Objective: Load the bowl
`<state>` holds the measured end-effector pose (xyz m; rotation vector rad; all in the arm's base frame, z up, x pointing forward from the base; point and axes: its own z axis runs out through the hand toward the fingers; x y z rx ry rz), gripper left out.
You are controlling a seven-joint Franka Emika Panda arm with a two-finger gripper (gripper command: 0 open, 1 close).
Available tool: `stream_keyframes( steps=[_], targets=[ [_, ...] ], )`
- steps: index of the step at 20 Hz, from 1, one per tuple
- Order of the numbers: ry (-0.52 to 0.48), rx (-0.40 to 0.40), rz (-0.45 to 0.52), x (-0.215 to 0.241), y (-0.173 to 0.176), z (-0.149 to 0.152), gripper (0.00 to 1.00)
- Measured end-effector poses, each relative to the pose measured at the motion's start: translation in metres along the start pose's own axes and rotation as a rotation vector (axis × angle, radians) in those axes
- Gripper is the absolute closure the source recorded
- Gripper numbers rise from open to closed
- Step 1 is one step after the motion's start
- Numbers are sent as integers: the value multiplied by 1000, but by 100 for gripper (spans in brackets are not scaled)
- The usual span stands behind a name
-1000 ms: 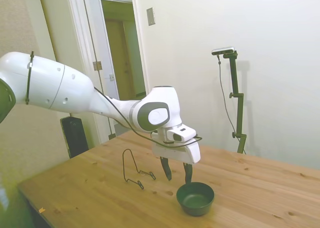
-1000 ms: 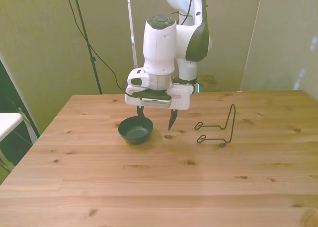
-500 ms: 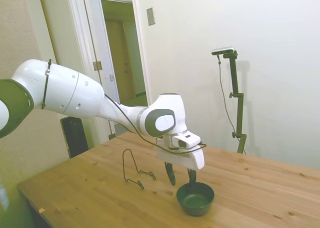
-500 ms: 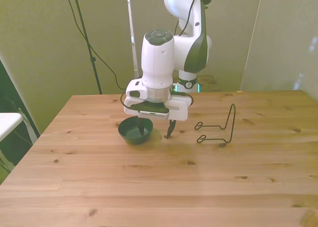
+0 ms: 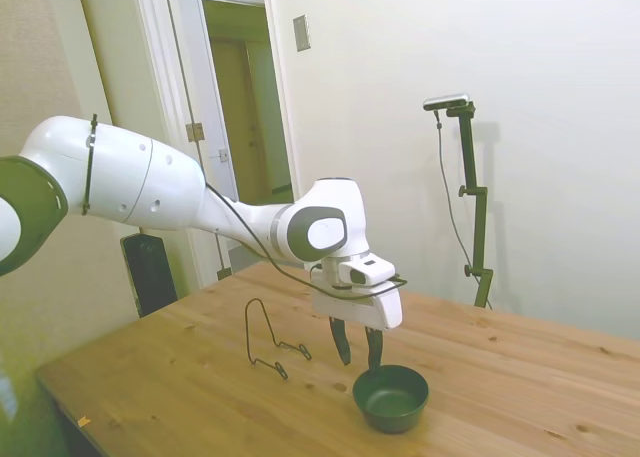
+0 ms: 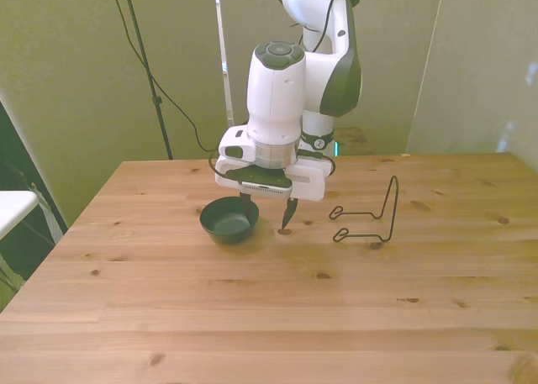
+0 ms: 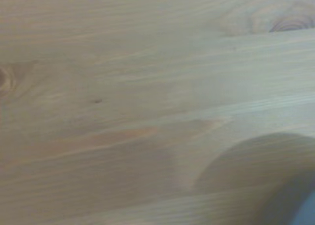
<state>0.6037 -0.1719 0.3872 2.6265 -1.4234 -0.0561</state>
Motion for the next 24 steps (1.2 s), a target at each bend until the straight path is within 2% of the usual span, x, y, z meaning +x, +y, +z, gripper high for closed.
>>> stream_keyframes(
  steps=[5, 8, 21, 24],
  targets=[
    [-37, -72, 51, 10, 6, 10, 100],
    [-36, -87, 70, 21, 7, 12, 100],
    [-21, -100, 75, 29, 7, 13, 100],
    [-27, -47, 37, 15, 2, -10, 100]
  ],
)
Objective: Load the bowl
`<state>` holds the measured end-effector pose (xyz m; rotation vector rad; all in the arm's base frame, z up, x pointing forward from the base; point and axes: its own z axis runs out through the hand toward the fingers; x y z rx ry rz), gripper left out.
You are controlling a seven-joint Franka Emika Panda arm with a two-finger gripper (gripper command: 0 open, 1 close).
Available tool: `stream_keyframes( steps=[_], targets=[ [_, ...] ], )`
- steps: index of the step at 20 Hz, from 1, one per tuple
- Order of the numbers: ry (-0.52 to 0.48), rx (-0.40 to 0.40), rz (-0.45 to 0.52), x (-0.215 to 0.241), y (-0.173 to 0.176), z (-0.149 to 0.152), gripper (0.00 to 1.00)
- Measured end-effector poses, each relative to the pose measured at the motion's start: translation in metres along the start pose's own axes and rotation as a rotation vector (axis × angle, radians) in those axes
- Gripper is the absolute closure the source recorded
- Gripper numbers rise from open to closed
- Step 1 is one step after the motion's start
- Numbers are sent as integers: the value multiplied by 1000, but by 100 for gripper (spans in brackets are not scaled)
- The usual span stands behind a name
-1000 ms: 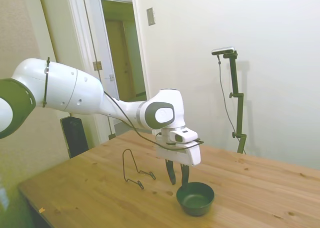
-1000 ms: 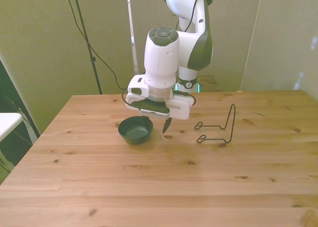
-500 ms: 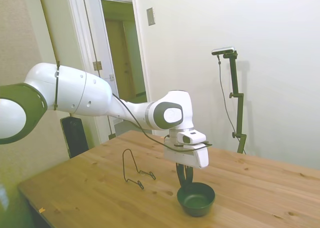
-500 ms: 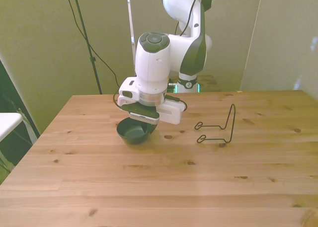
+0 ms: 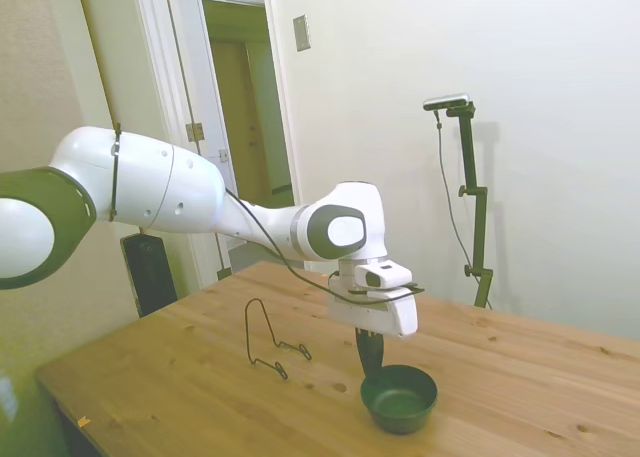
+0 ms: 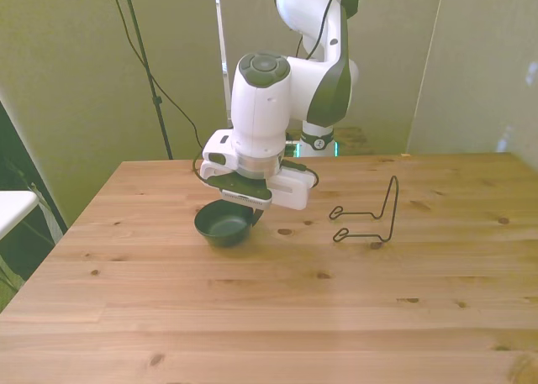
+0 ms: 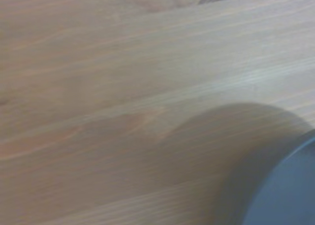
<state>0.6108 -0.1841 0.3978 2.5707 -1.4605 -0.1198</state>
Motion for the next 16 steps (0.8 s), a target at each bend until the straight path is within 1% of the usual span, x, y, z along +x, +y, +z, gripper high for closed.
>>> stream_keyframes(
  steps=[2, 4, 6, 7, 8, 10, 12, 14, 16],
  targets=[
    [-21, 81, -54, -25, 4, -44, 100],
    [-50, 163, -108, -53, 22, -103, 100],
    [-85, 244, -159, -80, 54, -153, 100],
    [-107, 283, -184, -92, 73, -170, 100],
    [-130, 323, -207, -100, 92, -180, 100],
    [-180, 406, -248, -105, 119, -187, 100],
    [-241, 489, -279, -90, 127, -174, 100],
    [-330, 566, -303, -73, 119, -152, 100],
    [-425, 620, -334, -64, 104, -138, 100]
  ],
)
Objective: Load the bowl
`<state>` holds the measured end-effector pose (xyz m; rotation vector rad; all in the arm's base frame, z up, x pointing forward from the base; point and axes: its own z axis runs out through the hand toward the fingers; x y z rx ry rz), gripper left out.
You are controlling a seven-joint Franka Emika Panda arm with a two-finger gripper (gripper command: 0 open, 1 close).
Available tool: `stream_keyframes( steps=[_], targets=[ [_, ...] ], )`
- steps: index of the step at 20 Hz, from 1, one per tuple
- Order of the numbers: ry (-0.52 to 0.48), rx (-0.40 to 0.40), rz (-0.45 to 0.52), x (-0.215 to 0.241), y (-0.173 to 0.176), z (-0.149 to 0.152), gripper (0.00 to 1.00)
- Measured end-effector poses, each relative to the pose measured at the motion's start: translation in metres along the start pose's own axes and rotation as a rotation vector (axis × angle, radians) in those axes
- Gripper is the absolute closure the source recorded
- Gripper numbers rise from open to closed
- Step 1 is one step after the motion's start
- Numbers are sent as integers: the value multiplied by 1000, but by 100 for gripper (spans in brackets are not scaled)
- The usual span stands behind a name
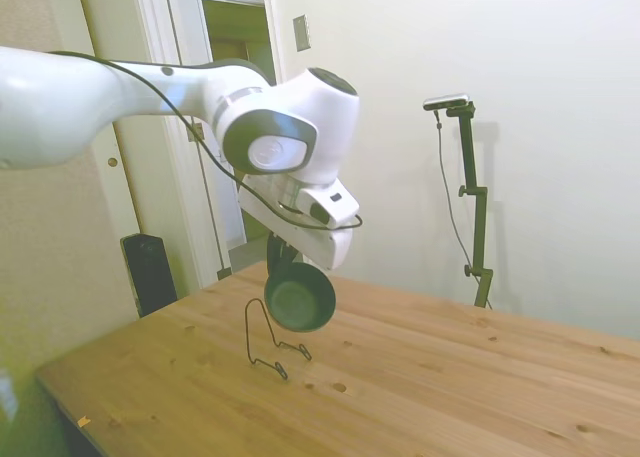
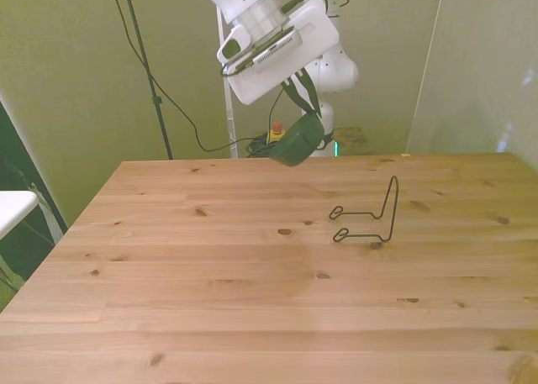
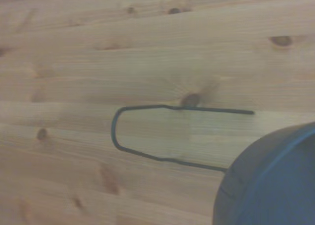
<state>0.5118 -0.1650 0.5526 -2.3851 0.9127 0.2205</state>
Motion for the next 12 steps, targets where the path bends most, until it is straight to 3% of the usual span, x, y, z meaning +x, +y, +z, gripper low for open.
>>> stream_keyframes(
  steps=[5, 12],
  targets=[
    [-216, 132, 8, 16, -19, 16, 100],
    [-271, 126, 76, 50, -18, 47, 100]
  ],
)
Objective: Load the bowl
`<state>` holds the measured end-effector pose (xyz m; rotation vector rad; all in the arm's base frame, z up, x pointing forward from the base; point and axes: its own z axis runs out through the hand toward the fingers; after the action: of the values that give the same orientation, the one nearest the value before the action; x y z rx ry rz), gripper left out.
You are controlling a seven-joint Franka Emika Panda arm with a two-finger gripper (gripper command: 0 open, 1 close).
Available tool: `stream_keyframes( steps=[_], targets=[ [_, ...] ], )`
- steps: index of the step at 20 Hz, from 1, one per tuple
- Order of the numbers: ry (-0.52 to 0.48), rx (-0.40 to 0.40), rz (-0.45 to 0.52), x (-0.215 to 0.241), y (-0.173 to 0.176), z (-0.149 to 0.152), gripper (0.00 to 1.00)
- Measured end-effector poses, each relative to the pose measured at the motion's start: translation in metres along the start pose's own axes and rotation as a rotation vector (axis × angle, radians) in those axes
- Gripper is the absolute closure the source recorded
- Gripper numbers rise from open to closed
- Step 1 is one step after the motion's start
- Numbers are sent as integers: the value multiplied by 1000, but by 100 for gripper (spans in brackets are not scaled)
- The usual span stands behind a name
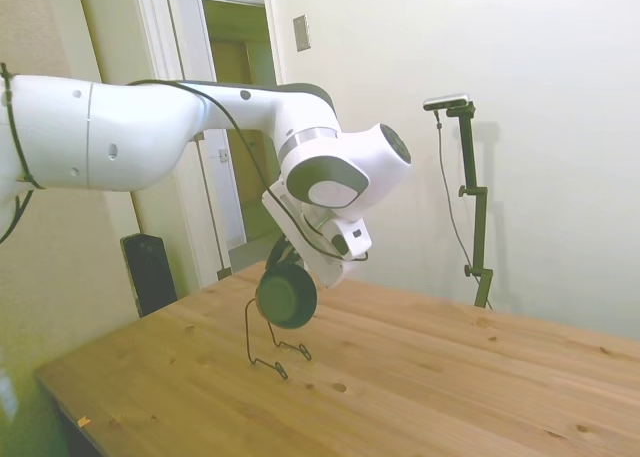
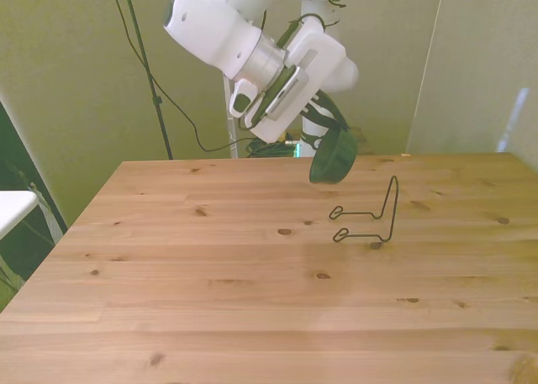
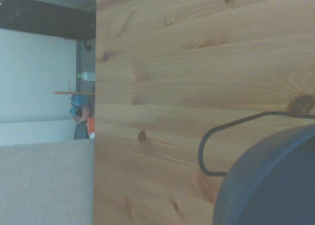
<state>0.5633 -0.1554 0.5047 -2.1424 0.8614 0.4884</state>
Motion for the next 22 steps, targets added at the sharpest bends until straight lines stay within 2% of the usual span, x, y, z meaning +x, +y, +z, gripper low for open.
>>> stream_keyframes(
  steps=[4, 7, 12, 15, 22],
  targets=[
    [-4, -14, -18, 4, -14, 22, 100],
    [-7, -28, -24, 6, -21, 50, 100],
    [-12, -45, -4, 17, -12, 95, 100],
    [-12, -45, -6, 19, -3, 105, 100],
    [2, -40, -13, 18, -2, 104, 100]
  ],
)
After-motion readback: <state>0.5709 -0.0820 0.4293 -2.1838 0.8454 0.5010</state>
